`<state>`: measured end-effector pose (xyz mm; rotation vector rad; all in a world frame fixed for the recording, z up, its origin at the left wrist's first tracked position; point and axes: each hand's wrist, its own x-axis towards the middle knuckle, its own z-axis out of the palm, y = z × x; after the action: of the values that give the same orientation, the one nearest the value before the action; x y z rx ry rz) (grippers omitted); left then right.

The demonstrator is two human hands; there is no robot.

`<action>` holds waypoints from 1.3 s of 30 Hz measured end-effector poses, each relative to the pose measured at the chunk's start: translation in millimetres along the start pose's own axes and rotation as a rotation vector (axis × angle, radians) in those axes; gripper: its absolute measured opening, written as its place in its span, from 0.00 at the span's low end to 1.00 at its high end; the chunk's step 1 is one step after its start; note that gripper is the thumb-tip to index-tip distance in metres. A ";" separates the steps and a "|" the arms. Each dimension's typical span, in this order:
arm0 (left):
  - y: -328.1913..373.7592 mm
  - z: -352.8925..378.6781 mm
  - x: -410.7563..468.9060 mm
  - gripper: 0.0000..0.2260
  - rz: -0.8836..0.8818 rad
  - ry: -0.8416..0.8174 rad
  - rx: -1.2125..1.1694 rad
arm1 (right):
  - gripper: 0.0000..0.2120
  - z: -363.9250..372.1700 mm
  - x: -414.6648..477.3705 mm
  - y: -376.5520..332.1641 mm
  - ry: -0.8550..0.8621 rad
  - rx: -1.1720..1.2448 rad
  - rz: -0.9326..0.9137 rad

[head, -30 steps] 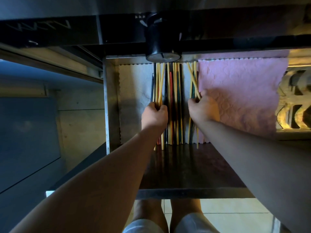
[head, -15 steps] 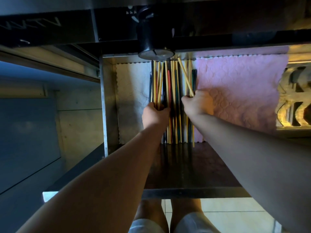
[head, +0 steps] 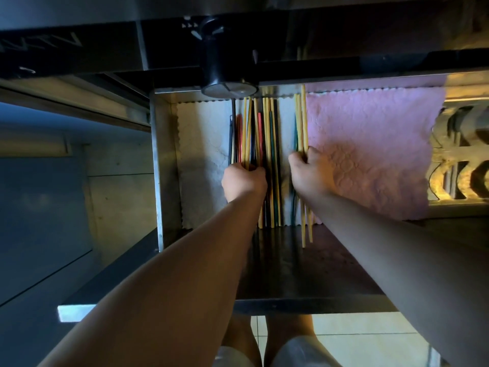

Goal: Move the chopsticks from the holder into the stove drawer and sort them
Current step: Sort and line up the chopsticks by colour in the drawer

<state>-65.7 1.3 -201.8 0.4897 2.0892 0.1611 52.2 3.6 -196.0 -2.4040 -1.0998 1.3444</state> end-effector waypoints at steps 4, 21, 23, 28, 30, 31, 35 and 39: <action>1.1 -2.4 -3.8 0.09 0.004 -0.026 -0.026 | 0.16 10.5 4.9 6.6 -0.031 0.074 0.025; -19.3 -47.3 6.7 0.04 0.120 0.063 0.005 | 0.11 46.3 12.0 2.7 0.043 0.057 0.003; -20.0 -48.9 10.6 0.04 0.112 0.062 0.028 | 0.13 45.1 8.9 1.3 0.050 0.041 -0.021; -19.0 -45.8 13.2 0.08 0.120 0.085 0.108 | 0.14 47.8 6.5 0.2 0.031 0.083 0.004; -18.9 -44.9 11.8 0.08 0.143 0.088 0.153 | 0.12 46.5 5.4 -0.2 0.026 0.092 0.010; -18.8 -44.3 11.0 0.08 0.156 0.092 0.176 | 0.11 45.8 4.6 -0.1 0.030 0.091 0.011; -19.7 -42.5 5.8 0.08 0.214 0.105 0.253 | 0.10 45.1 2.7 -0.9 0.035 0.087 0.001; -21.7 -42.4 5.2 0.06 0.260 0.103 0.328 | 0.10 44.9 1.8 -2.5 0.042 0.068 -0.006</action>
<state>-109.7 -13.1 -189.5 0.9704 2.1553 -0.0080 15.8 -2.0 -221.9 -2.3669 -1.0330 1.3015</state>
